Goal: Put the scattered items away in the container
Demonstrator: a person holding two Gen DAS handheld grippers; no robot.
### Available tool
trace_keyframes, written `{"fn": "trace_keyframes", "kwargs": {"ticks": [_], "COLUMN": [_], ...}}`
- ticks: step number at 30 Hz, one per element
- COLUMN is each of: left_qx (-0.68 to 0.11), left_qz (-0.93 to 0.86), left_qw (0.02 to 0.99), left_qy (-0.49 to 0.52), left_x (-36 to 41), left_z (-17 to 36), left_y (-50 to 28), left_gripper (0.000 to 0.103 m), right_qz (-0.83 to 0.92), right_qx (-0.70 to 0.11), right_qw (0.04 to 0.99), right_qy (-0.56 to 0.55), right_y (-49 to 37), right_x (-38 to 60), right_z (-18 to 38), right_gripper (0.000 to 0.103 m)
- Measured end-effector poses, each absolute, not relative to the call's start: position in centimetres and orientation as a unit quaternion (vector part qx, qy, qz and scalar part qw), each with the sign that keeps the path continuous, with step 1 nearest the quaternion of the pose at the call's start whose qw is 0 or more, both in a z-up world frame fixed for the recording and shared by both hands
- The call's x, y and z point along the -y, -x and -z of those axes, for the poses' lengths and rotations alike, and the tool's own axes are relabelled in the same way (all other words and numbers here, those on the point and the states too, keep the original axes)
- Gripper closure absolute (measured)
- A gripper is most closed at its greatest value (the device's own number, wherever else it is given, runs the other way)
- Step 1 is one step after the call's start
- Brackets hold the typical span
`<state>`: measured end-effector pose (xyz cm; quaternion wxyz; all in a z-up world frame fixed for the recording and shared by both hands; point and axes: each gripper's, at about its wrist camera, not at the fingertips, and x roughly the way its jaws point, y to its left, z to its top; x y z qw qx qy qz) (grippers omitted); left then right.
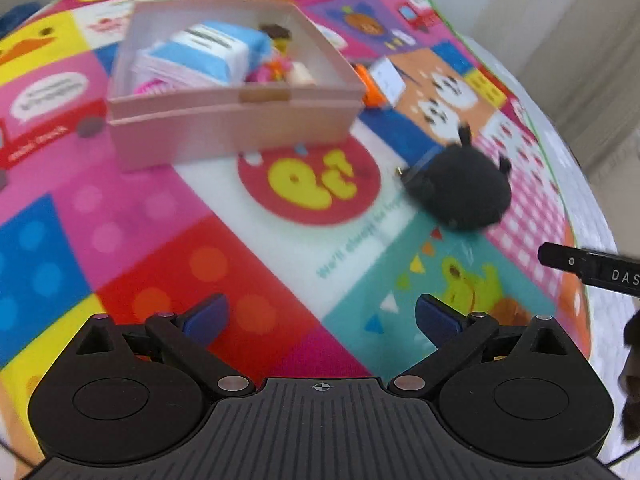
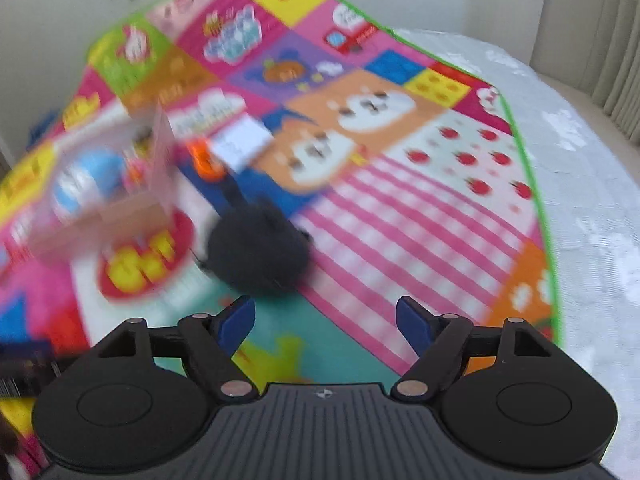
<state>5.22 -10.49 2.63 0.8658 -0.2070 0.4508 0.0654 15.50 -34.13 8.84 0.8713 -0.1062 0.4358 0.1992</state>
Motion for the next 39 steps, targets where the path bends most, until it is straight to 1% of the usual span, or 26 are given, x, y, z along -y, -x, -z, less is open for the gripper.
{"fn": "trace_keyframes", "kwargs": {"ticks": [4,6,10,12,14,17,18,19,20,23,25,26,31,32,33,35,36,37,38,39], "left_qx": [-0.436,-0.432,-0.433,-0.437,-0.435,-0.42,-0.416,-0.415,-0.417,-0.421,-0.415,-0.413,-0.415,-0.414,-0.413,-0.414,-0.414,-0.413,-0.413,-0.412], "left_qz": [-0.078,-0.075,-0.056,-0.053,-0.067,-0.109,-0.119,-0.127,-0.131,-0.11,-0.09,-0.084,-0.082,-0.08,-0.079,-0.079,-0.08,-0.08,-0.08,-0.08], "left_qw": [0.891,0.894,0.893,0.886,0.881,0.88,0.879,0.878,0.876,0.876,0.886,0.888,0.885,0.886,0.886,0.886,0.886,0.886,0.886,0.886], "left_qy": [0.101,0.092,0.108,0.143,0.176,0.197,0.199,0.201,0.204,0.207,0.188,0.182,0.192,0.193,0.193,0.191,0.192,0.193,0.195,0.196], "left_x": [12.0,12.2,12.1,11.2,9.7,7.7,7.1,6.6,6.3,6.4,7.2,7.4,6.8,6.8,6.9,6.9,6.9,6.9,6.8,6.8], "left_z": [-2.3,-2.5,-3.0,-2.9,-2.9,-2.9,-2.8,-2.7,-2.5,-2.2,-2.4,-2.3,-1.9,-1.8,-1.7,-1.6,-1.5,-1.5,-1.5,-1.6], "left_y": [-4.8,-5.2,-5.6,-5.8,-5.9,-6.1,-6.2,-6.3,-6.4,-6.7,-6.9,-7.1,-7.4,-7.4,-7.5,-7.6,-7.6,-7.7,-7.7,-7.6], "left_gripper": [0.001,0.0,0.0,0.0,0.0,0.0,0.0,0.0,0.0,0.0,0.0,0.0,0.0,0.0,0.0,0.0,0.0,0.0,0.0,0.0], "right_qz": [-0.213,-0.221,-0.244,-0.254,-0.257,-0.244,-0.238,-0.231,-0.225,-0.197,-0.181,-0.173,-0.137,-0.135,-0.14,-0.155,-0.161,-0.166,-0.17,-0.175], "right_qx": [-0.434,-0.435,-0.439,-0.438,-0.441,-0.456,-0.464,-0.473,-0.48,-0.487,-0.484,-0.484,-0.478,-0.479,-0.485,-0.486,-0.486,-0.488,-0.492,-0.497], "right_qw": [0.865,0.865,0.862,0.862,0.86,0.853,0.848,0.844,0.841,0.847,0.855,0.857,0.867,0.865,0.86,0.856,0.854,0.851,0.848,0.844], "right_qy": [0.134,0.119,0.067,0.035,-0.004,-0.074,-0.091,-0.104,-0.109,-0.085,-0.051,-0.036,0.042,0.061,0.076,0.089,0.094,0.1,0.103,0.105], "right_y": [-15.0,-15.4,-17.6,-19.2,-21.4,-25.5,-26.9,-28.2,-29.5,-32.6,-34.1,-34.7,-36.1,-36.2,-36.3,-36.1,-35.8,-35.5,-35.1,-34.7], "right_x": [33.6,32.6,29.8,28.3,26.6,23.7,22.6,21.5,20.4,17.1,15.1,14.2,10.9,10.4,10.1,10.2,10.4,10.8,11.2,11.6], "right_z": [-8.0,-7.9,-8.9,-9.9,-10.9,-11.4,-11.3,-10.8,-10.2,-8.2,-7.0,-6.3,-3.3,-2.9,-2.5,-2.5,-2.7,-2.8,-2.9,-3.0], "right_gripper": [0.018,0.017,0.015,0.014,0.013,0.014,0.016,0.022,0.023,0.023,0.017,0.016,0.014,0.016,0.03,0.039,0.05,0.059,0.062,0.069]}}
